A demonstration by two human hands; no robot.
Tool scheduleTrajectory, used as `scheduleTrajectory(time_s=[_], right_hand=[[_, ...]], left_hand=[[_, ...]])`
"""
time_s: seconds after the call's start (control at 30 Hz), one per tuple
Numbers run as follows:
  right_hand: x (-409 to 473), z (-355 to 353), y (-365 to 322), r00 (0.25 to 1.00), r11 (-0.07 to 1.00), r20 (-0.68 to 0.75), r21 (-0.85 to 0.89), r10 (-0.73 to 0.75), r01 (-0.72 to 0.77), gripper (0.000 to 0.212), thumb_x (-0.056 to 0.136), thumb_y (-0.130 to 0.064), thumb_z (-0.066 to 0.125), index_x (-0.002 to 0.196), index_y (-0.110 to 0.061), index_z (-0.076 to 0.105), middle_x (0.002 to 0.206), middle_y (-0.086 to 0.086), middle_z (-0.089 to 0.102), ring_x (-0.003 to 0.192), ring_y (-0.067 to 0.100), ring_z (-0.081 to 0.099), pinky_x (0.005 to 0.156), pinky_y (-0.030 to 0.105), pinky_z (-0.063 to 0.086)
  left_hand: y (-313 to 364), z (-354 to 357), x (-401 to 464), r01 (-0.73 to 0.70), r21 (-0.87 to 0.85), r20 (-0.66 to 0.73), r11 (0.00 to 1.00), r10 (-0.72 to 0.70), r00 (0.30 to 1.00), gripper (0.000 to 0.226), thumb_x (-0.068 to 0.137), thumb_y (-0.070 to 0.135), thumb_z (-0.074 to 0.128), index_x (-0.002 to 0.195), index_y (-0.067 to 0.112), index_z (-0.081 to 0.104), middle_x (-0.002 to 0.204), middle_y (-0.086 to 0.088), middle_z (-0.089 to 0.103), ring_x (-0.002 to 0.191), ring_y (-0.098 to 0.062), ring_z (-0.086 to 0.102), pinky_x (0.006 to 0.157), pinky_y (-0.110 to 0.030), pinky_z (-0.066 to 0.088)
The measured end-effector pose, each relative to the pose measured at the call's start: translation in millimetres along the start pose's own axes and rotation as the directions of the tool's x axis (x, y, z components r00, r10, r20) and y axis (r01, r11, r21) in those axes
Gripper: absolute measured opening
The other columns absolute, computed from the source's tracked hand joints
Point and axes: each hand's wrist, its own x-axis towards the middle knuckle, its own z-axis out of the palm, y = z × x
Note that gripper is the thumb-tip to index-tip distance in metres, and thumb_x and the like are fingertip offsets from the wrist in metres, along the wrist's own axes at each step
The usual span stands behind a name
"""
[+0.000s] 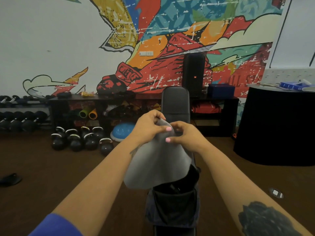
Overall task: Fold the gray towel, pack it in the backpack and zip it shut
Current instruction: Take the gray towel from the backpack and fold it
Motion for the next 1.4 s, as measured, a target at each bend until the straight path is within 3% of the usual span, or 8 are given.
scheduleTrajectory(time_s=[0.17,0.23,0.43,0.7,0.83,1.0,1.23,1.4], right_hand=[[3.8,6.3,-18.7,0.998,0.998,0.042,0.031,-0.05,0.049,0.011,0.081,-0.023,0.071,0.083,-0.018,0.061,0.076,0.001,0.059,0.069,0.007,0.051,0.061,0.018,0.041],[7.0,6.4,-17.9,0.998,0.998,0.011,-0.013,-0.054,0.054,0.019,0.083,-0.022,0.068,0.07,-0.021,0.055,0.067,-0.002,0.052,0.061,0.008,0.046,0.056,0.018,0.038],[16.1,4.1,-20.9,0.991,0.984,-0.03,0.119,-0.13,0.132,0.006,0.088,-0.018,0.063,0.084,-0.019,0.067,0.078,-0.006,0.065,0.076,0.006,0.058,0.066,0.013,0.045],[21.7,-16.4,-16.2,0.976,0.983,-0.204,0.153,-0.07,0.102,0.012,0.089,-0.02,0.063,0.097,-0.017,0.071,0.092,-0.003,0.068,0.084,0.003,0.058,0.072,0.013,0.046],[20.6,-29.5,-7.3,0.938,0.978,-0.347,0.188,-0.021,0.091,0.005,0.091,-0.019,0.06,0.093,-0.022,0.063,0.083,-0.014,0.06,0.079,-0.003,0.052,0.065,0.012,0.039],[17.2,-42.5,13.7,0.879,0.972,-0.473,0.228,0.061,0.055,0.004,0.09,-0.019,0.061,0.09,-0.023,0.061,0.081,-0.014,0.059,0.078,-0.001,0.052,0.065,0.014,0.039],[14.3,-42.1,39.5,0.831,0.949,-0.521,0.314,0.197,-0.029,0.005,0.086,-0.019,0.067,0.091,-0.018,0.067,0.085,-0.003,0.067,0.088,0.019,0.063,0.079,0.034,0.052],[12.1,-40.4,48.1,0.82,0.939,-0.513,0.335,0.254,-0.081,0.008,0.085,-0.021,0.069,0.092,-0.019,0.067,0.092,0.001,0.069,0.095,0.024,0.065,0.089,0.046,0.053]], left_hand=[[-1.1,-3.6,-3.0,0.014,-0.109,0.01,0.994,-0.013,1.0,0.035,0.069,0.026,0.081,0.092,0.022,0.054,0.087,0.0,0.065,0.082,-0.011,0.061,0.071,-0.02,0.049],[-5.0,-7.4,-8.0,0.062,-0.143,0.028,0.988,-0.059,0.998,0.045,0.072,0.027,0.079,0.104,0.017,0.049,0.094,0.002,0.059,0.084,-0.007,0.056,0.069,-0.016,0.045],[-35.2,-2.4,-21.3,0.234,-0.116,0.278,0.965,-0.194,0.941,0.063,0.061,0.046,0.08,0.115,0.024,0.057,0.113,0.003,0.066,0.108,-0.015,0.061,0.093,-0.037,0.052],[-50.6,-1.0,-30.8,0.263,0.009,0.368,0.965,-0.248,0.896,0.04,0.078,0.033,0.072,0.115,0.019,0.064,0.1,0.011,0.066,0.091,-0.003,0.06,0.076,-0.015,0.047],[-65.5,-8.3,-31.6,0.303,0.031,0.311,0.952,-0.297,0.903,0.041,0.076,0.035,0.074,0.111,0.016,0.069,0.11,0.001,0.07,0.102,-0.015,0.063,0.091,-0.031,0.05],[-77.9,-16.0,-32.2,0.382,-0.221,0.129,0.897,-0.361,0.924,0.026,0.078,0.029,0.072,0.096,0.011,0.07,0.084,-0.002,0.071,0.077,-0.016,0.065,0.059,-0.02,0.053],[-72.4,-16.4,-25.3,0.298,-0.511,-0.093,0.807,-0.396,0.914,0.009,0.082,0.02,0.069,0.09,0.016,0.071,0.097,-0.01,0.072,0.096,-0.028,0.066,0.083,-0.039,0.055],[-59.9,-17.0,-23.1,0.256,-0.482,-0.147,0.838,-0.365,0.919,0.012,0.08,0.01,0.07,0.083,0.021,0.07,0.091,-0.003,0.071,0.091,-0.02,0.066,0.076,-0.029,0.055]])
